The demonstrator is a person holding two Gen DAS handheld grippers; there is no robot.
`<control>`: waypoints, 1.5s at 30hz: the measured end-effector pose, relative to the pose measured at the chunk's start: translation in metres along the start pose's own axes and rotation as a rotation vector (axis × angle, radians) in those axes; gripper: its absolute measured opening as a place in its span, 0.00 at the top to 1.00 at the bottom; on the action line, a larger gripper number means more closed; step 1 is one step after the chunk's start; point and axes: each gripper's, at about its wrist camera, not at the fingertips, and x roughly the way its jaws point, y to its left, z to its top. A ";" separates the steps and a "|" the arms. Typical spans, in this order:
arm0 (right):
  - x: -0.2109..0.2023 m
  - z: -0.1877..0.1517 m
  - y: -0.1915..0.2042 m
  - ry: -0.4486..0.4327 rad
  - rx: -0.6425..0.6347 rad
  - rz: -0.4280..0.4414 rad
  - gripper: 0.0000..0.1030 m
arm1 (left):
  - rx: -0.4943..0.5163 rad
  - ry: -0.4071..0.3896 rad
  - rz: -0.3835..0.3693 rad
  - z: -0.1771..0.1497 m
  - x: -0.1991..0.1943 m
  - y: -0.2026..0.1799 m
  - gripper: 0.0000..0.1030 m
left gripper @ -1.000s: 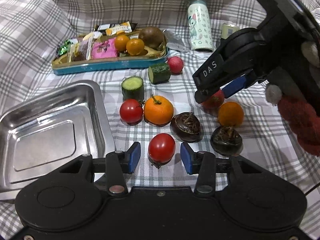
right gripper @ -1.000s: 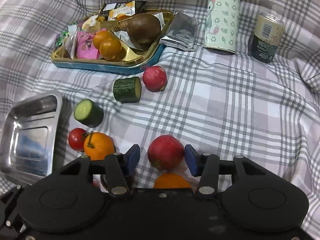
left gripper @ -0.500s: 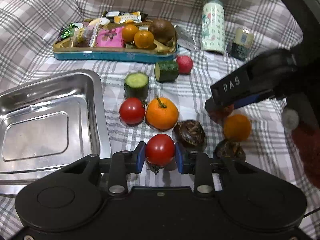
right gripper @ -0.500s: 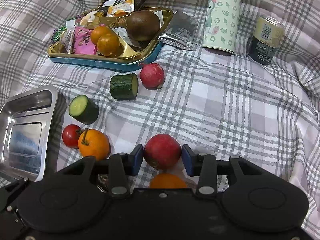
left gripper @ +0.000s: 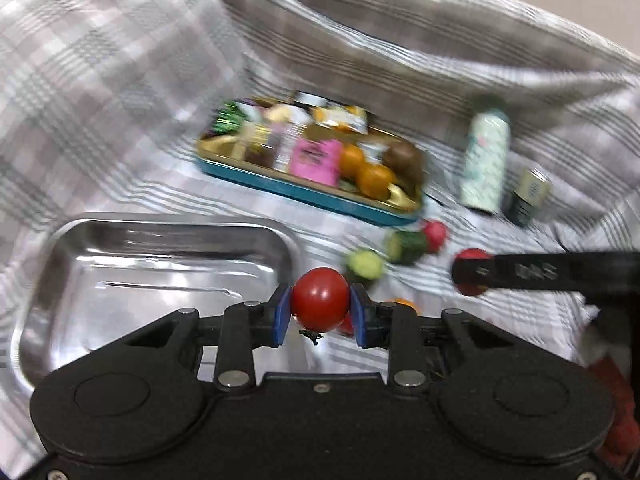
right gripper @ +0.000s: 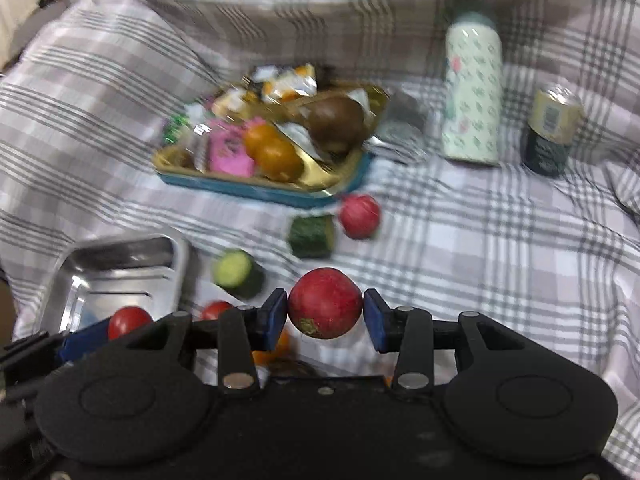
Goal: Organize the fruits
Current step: 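Carry tomato and radish over the steel tray and release both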
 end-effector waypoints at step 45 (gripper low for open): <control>0.030 -0.056 0.144 -0.021 -0.203 0.208 0.58 | -0.006 -0.041 0.166 -0.026 -0.010 0.133 0.61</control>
